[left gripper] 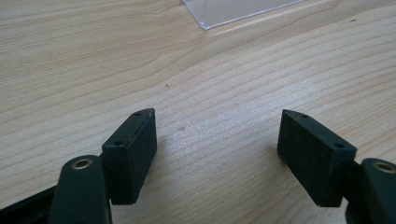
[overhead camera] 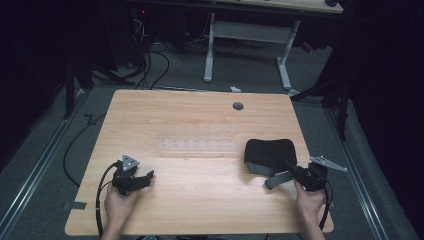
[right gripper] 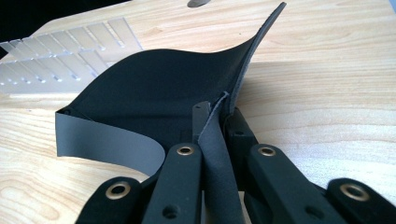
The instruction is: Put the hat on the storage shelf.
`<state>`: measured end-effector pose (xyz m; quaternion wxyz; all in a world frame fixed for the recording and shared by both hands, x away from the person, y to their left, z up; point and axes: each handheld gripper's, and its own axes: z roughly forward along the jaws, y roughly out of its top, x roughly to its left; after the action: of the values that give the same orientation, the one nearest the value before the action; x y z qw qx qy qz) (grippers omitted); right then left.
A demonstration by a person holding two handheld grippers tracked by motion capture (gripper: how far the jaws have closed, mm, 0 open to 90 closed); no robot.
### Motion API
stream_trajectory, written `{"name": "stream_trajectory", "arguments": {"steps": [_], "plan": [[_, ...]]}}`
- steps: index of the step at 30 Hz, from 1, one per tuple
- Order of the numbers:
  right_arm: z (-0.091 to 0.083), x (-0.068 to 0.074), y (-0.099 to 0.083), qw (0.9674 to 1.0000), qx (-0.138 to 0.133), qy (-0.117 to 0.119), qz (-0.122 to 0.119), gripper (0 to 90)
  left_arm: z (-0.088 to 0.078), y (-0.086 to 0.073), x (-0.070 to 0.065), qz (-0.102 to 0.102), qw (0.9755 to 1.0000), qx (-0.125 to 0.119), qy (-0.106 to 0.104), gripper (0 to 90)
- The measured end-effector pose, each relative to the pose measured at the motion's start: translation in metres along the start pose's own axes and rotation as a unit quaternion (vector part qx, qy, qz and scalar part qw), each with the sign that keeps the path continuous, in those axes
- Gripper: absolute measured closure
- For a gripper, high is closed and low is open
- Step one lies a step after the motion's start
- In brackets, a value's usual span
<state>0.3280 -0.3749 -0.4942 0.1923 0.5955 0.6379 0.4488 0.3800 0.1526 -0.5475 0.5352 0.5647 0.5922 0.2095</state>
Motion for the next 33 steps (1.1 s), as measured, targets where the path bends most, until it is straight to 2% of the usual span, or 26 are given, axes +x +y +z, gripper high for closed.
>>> {"name": "stream_trajectory", "arguments": {"steps": [6,18,27,33], "plan": [[-0.008,0.005,0.004,0.9999,-0.006,0.008,-0.011,86.2,0.000,0.000,0.000,-0.001,1.0000,0.000,0.000,28.8],[-0.021,0.015,0.002,0.9995,-0.004,0.028,-0.016,86.2,0.001,0.000,0.000,0.003,1.0000,0.005,-0.002,24.3],[-0.029,0.026,0.000,0.9977,-0.005,0.066,-0.011,86.2,0.001,0.000,-0.001,0.005,0.9999,0.009,-0.003,24.2],[-0.029,0.033,0.000,0.9960,-0.006,0.089,-0.008,86.2,-0.004,0.001,-0.005,0.011,0.9997,0.012,-0.017,23.8]]}}
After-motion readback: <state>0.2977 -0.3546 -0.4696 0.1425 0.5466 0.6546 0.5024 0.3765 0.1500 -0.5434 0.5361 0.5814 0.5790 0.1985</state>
